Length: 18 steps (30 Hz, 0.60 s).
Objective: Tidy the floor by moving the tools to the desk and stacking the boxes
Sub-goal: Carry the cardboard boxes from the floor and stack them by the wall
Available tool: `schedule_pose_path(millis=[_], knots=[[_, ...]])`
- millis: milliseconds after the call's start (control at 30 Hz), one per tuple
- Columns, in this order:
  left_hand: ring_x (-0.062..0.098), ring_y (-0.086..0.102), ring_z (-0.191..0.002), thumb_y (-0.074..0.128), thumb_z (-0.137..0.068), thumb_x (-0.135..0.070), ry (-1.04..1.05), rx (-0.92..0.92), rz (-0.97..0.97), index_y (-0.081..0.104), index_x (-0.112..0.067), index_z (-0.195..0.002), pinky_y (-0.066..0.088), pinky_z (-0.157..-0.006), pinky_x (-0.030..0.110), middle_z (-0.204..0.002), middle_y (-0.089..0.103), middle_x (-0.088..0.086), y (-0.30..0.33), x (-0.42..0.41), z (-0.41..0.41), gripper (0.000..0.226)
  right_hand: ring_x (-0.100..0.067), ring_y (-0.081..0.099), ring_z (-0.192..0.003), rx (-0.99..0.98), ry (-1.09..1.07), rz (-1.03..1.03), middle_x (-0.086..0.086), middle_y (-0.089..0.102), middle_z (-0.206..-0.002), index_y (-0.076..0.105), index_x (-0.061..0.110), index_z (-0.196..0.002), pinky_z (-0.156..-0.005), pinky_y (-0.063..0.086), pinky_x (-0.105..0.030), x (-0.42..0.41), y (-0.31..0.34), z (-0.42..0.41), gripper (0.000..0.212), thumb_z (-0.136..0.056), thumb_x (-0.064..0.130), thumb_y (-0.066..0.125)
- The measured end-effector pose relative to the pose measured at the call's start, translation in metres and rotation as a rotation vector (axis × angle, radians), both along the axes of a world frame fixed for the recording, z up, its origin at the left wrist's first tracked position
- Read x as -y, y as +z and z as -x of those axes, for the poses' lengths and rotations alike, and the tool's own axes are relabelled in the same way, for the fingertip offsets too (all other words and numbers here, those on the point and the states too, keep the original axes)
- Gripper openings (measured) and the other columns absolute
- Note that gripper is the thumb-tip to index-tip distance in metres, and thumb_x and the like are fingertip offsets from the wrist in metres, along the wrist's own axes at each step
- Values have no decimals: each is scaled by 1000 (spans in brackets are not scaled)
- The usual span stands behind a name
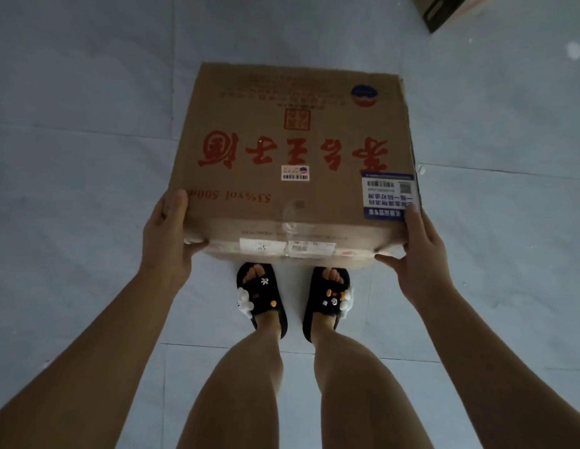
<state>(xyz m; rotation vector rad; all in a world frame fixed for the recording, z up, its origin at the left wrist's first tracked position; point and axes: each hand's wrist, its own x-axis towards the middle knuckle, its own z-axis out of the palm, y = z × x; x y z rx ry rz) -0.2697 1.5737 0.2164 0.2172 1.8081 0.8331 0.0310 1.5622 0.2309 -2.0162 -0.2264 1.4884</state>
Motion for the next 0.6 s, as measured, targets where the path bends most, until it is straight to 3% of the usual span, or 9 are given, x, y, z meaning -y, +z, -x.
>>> schedule_pose_path(millis=[133, 233, 433, 600], knots=[[15, 51, -114, 49, -94, -38, 70, 19, 6, 50, -28, -125, 54, -74, 48, -117, 57, -10, 102, 29, 7, 33, -4, 58, -98, 43, 107, -38, 20, 68, -97, 60, 37, -118, -88, 52, -52, -13, 108, 7, 25, -98, 33, 45], [20, 50, -119, 47, -95, -36, 137, 9, -11, 48, -25, -130, 52, -81, 53, -118, 57, -6, 181, 53, 10, 37, -1, 60, -95, 64, 192, -82, 24, 68, -91, 60, 40, -115, -87, 53, -51, -18, 185, 16, 24, -99, 31, 44], [17, 52, -118, 50, -94, -34, 279, -39, -122, 48, -29, -131, 47, -91, 58, -124, 57, -6, 335, 89, 10, 37, -6, 58, -103, -16, 340, -192, 19, 67, -102, 58, 38, -119, -91, 50, -56, -24, 323, 32, 26, -99, 30, 43], [16, 51, -117, 49, -95, -30, 463, -99, -194, 50, -30, -125, 46, -94, 58, -116, 58, -10, 423, 134, -5, 30, -6, 57, -107, -82, 489, -309, 18, 63, -113, 53, 36, -129, -89, 51, -54, -17, 398, 33, 32, -99, 30, 44]])
